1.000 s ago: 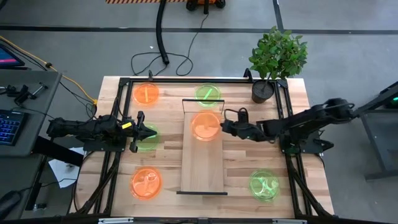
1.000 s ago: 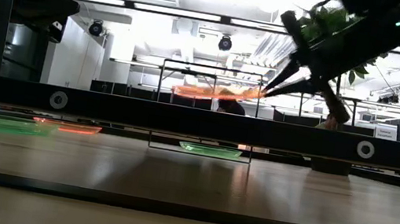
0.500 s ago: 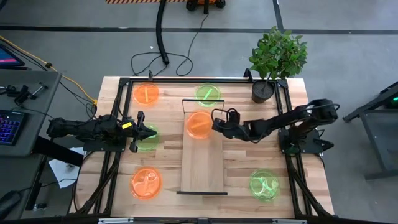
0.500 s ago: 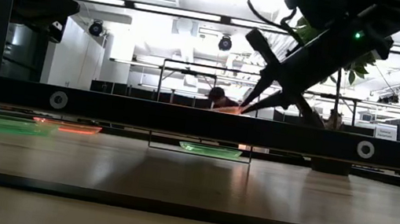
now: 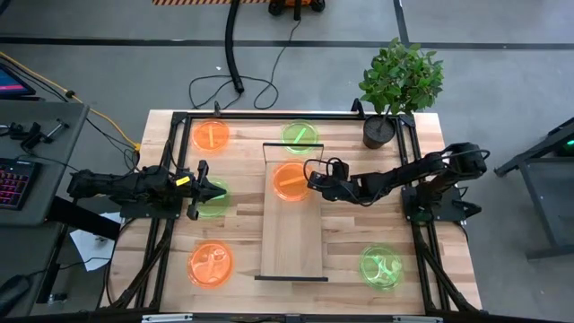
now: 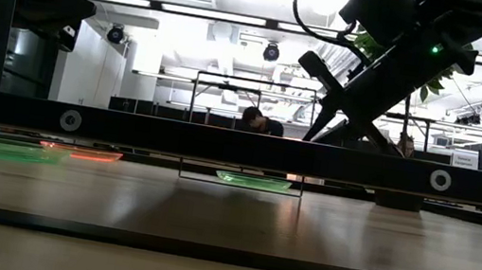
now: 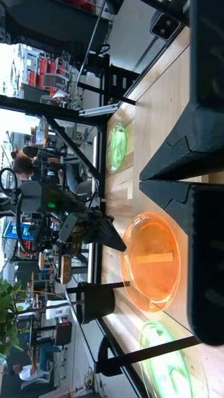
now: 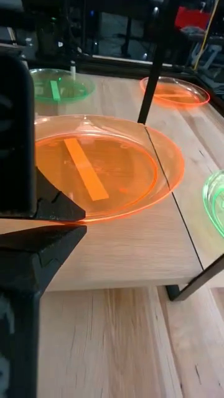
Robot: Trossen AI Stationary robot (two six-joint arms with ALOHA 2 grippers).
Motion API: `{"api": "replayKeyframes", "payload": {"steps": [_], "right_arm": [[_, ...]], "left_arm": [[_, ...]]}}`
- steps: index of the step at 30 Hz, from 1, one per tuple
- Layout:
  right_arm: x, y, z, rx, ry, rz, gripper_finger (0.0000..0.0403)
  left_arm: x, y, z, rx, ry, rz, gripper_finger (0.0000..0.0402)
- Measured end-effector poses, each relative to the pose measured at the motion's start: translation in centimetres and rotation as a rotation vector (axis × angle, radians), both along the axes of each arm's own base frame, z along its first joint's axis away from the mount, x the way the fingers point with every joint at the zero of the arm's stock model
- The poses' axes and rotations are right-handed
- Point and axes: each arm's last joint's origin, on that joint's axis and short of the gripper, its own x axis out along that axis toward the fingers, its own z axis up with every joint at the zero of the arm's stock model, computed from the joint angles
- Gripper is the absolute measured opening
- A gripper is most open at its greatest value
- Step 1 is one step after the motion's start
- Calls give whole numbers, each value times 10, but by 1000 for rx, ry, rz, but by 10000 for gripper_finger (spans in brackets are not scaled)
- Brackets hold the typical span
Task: Place and stack plates onto a shelf
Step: Put the middle right orange plate on the shelf, then put the middle left green plate on the shelf
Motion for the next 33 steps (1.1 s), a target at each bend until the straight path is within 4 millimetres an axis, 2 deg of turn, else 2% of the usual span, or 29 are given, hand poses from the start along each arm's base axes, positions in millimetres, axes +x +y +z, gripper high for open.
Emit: {"api": "replayKeyframes", "payload": {"steps": [4, 9, 15, 21, 24, 29, 33], "right_arm": [[0, -3, 0, 2, 21, 38, 31], [-2, -11, 3, -27, 64, 84, 100], [-23, -20, 26, -76, 156, 158, 152], [-61, -20, 67, -141, 207, 314, 161], [-83, -17, 81, -133, 226, 396, 161], [-113, -2, 92, -148, 277, 486, 161], [-121, 10, 94, -166, 282, 529, 161]], "left_arm": [[0, 0, 0, 0, 0, 0, 1], [0, 0, 0, 0, 0, 0, 1], [0, 0, 0, 0, 0, 0, 1], [0, 0, 0, 0, 0, 0, 1], [0, 0, 0, 0, 0, 0, 1], [0, 0, 0, 0, 0, 0, 1], [0, 0, 2, -3, -21, 0, 1]]}}
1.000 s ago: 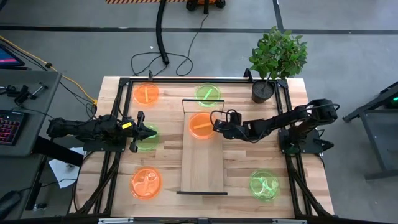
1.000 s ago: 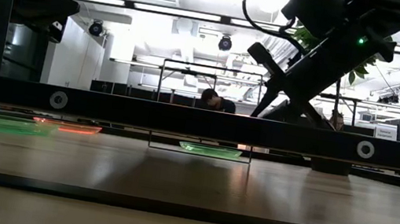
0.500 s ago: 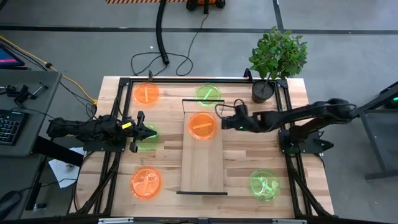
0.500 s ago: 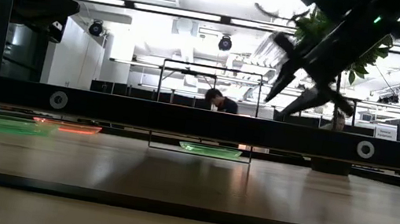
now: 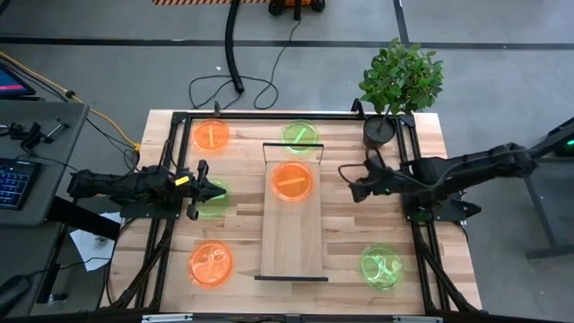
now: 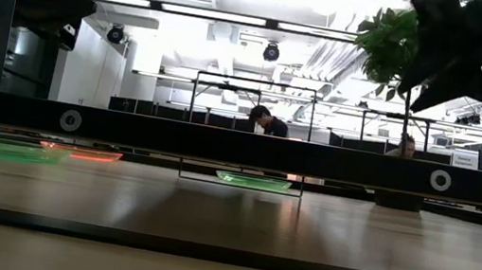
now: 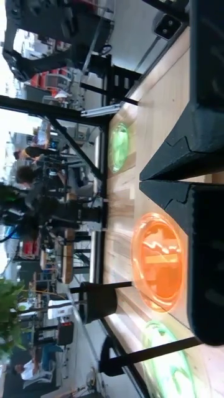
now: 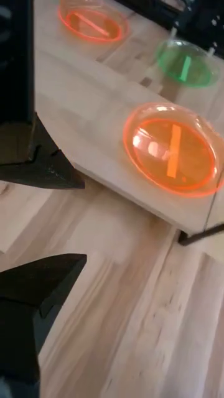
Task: Place and stack plates onto a shelf
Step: Put the middle left green plate on the shelf
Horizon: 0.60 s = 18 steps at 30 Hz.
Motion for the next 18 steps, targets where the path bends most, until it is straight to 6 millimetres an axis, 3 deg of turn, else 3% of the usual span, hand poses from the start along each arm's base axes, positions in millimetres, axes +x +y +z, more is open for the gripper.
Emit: {"api": "replayKeyframes", "payload": {"steps": [6, 10, 13, 18], "right_arm": [[4, 9, 5, -26, -78, 19, 161], [8, 10, 9, -39, -152, -3, 161], [10, 9, 12, -63, -190, -33, 161], [11, 6, 14, -83, -211, -71, 161]], "left_arm": [[-4, 1, 26, -220, -262, 10, 1], [-14, 8, 49, -419, -509, 140, 1], [-9, 10, 61, -475, -403, 175, 1], [3, 12, 82, -528, 23, 231, 2]]}}
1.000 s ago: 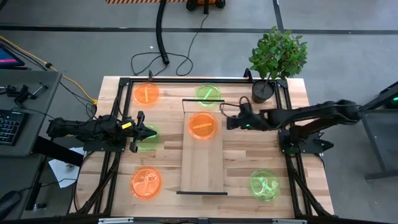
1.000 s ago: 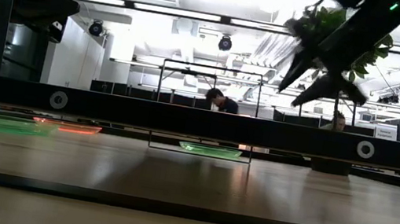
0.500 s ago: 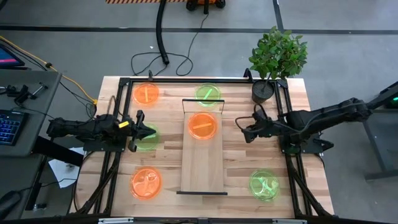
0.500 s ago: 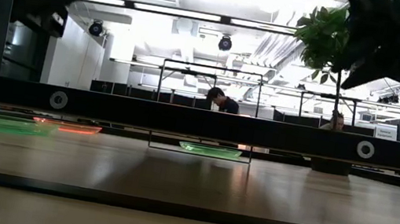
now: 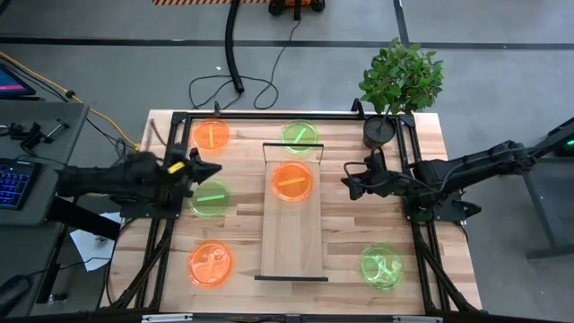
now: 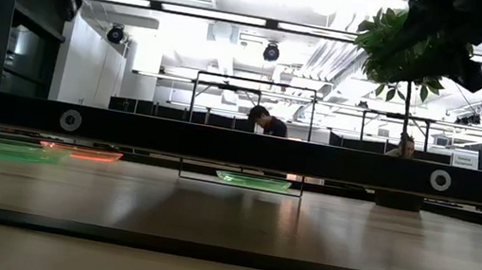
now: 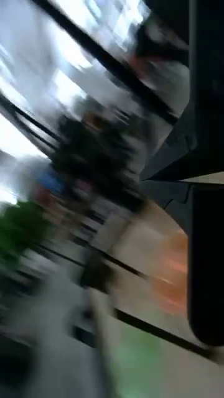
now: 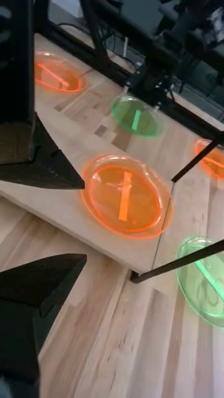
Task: Place and stack plates onto a shelf
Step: Put the middle left green plate on the shelf
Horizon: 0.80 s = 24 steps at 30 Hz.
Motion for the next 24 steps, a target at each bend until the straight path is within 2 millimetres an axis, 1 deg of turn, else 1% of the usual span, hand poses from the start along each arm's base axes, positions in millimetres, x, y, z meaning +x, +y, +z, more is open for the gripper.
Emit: {"api": "replayKeyframes", "payload": {"steps": [2, 4, 6, 9, 12, 15, 19, 24], "right_arm": [[0, -1, 0, 2, -5, -6, 161], [1, -2, 1, 4, -8, -11, 161], [1, -3, 1, 5, -10, -14, 161], [1, -3, 1, 6, -9, -12, 161], [1, -2, 0, 17, -7, 1, 161], [1, -2, 0, 23, 3, 15, 161], [0, -2, -2, 32, 29, 33, 161], [-2, -2, -4, 34, 63, 43, 161]], "left_arm": [[4, 3, 8, -56, 173, 7, 7], [6, 7, 9, -139, 371, 41, 19], [13, 10, 6, -225, 521, 72, 36], [25, 12, -7, -388, 657, 76, 68], [38, 9, -20, -490, 752, 29, 98], [47, 1, -34, -597, 834, 64, 116], [55, -17, -44, -687, 869, 196, 120], [61, -48, -59, -728, 914, 303, 115]]}}
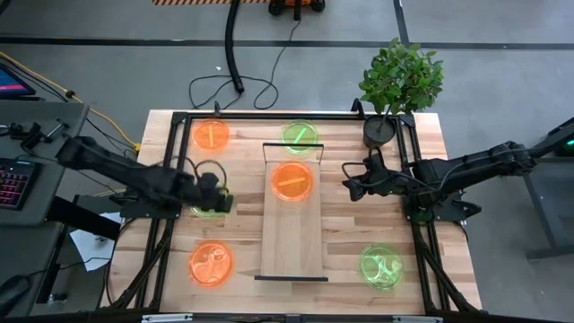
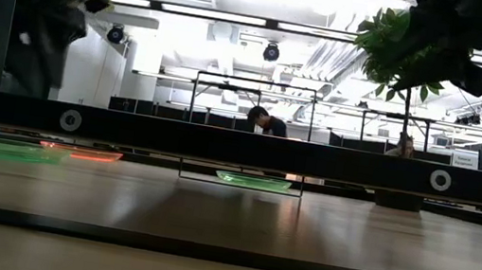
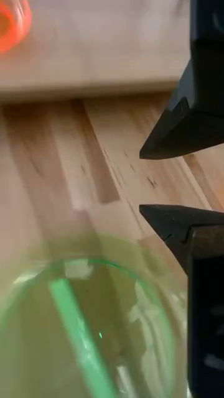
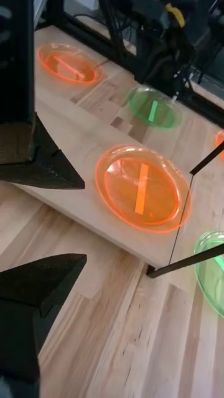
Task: Place and stack plates onto a shelf
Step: Put the middle left green plate on the shelf
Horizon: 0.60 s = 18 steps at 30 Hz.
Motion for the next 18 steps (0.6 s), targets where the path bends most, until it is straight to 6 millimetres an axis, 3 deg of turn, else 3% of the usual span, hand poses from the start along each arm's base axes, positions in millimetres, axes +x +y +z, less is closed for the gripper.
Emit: {"api": "replayKeyframes", "payload": {"steps": [7, 18], "right_arm": [[-3, 0, -3, -6, 43, 4, 161], [-4, -1, -5, -29, 76, 20, 161]], "left_arm": [[9, -25, -28, 42, 156, 17, 110], [33, -16, -38, 186, 284, -191, 110]]}}
